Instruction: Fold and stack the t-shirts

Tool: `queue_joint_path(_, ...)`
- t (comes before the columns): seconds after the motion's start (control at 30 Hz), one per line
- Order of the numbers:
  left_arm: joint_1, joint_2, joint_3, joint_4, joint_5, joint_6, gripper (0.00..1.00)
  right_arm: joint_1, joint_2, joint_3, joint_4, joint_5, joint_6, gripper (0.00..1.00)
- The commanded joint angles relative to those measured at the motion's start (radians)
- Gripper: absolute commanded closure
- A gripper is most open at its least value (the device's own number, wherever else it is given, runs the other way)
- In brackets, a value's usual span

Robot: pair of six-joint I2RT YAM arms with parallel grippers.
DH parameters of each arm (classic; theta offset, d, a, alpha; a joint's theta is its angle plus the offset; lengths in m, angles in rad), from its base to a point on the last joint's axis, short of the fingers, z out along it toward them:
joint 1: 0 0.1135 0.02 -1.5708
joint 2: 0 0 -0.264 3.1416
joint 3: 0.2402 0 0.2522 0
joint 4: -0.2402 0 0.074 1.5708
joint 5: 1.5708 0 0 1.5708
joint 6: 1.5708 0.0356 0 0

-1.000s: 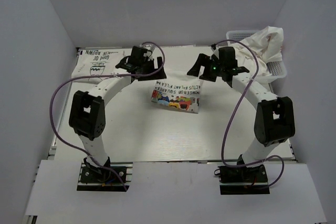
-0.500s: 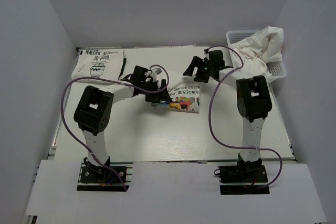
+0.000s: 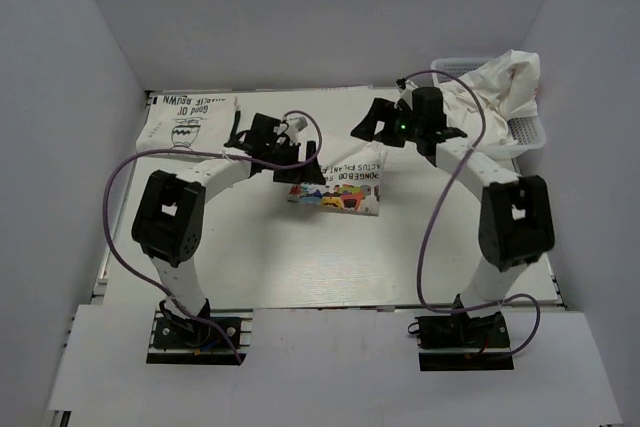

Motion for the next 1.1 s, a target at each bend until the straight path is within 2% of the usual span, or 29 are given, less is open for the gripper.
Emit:
queue_joint_path(0.0, 0.0, -0.118, 0.075, 0.034, -0.013, 0.014, 0.0, 0.019, -0.17, -0.17, 0.084, -0.048, -0.009, 0.1)
queue_joint_path(0.03, 0.0, -0.102, 0.087, 0.073, 0.01, 0.014, 0.0, 0.015, -0.187, -0.202, 0.11, -0.118, 0.023, 0.1)
queue_joint_path(0.1, 0.016, -0.009, 0.125, 0.082, 0.054, 0.014, 0.0, 0.013, -0.231, -0.294, 0.14, -0.14, 0.048, 0.1)
queue_joint_path(0.17, 0.025, 0.082, 0.236, 0.027, 0.054, 0.014, 0.0, 0.018, -0.234, -0.36, 0.15, -0.193, 0.094, 0.1)
queue_joint_path(0.23, 0.025, 0.215, 0.349, -0.016, 0.064, 0.023, 0.0, 0.018, -0.225, -0.409, 0.295, -0.311, 0.191, 0.1)
queue_joint_path(0.3, 0.025, 0.294, 0.436, -0.025, 0.073, 0.023, 0.0, 0.013, -0.195, -0.495, 0.417, -0.327, 0.249, 0.1)
queue_joint_path(0.37, 0.034, 0.387, 0.483, -0.062, -0.002, 0.014, 0.0, 0.01, -0.175, -0.509, 0.414, -0.326, 0.25, 0.1)
queue_joint_path(0.47, 0.071, 0.444, 0.529, -0.099, -0.059, 0.014, 0.0, 0.01, -0.133, -0.54, 0.362, -0.278, 0.212, 0.1)
queue_joint_path(0.6, 0.111, 0.445, 0.529, -0.088, -0.091, 0.014, 0.0, 0.001, -0.11, -0.577, 0.247, -0.172, 0.151, 0.1)
queue_joint_path(0.7, 0.12, 0.389, 0.529, -0.062, -0.039, 0.014, 0.0, 0.007, -0.138, -0.563, 0.209, -0.16, 0.1, 0.1)
queue_joint_path(0.87, 0.12, 0.276, 0.518, -0.051, -0.021, 0.08, 0.0, 0.024, -0.315, -0.528, 0.157, -0.119, 0.056, 0.1)
queue_joint_path(1.07, 0.111, 0.132, 0.426, -0.177, -0.296, 0.069, 0.0, 0.024, -0.545, -0.554, 0.052, 0.016, -0.003, 0.1)
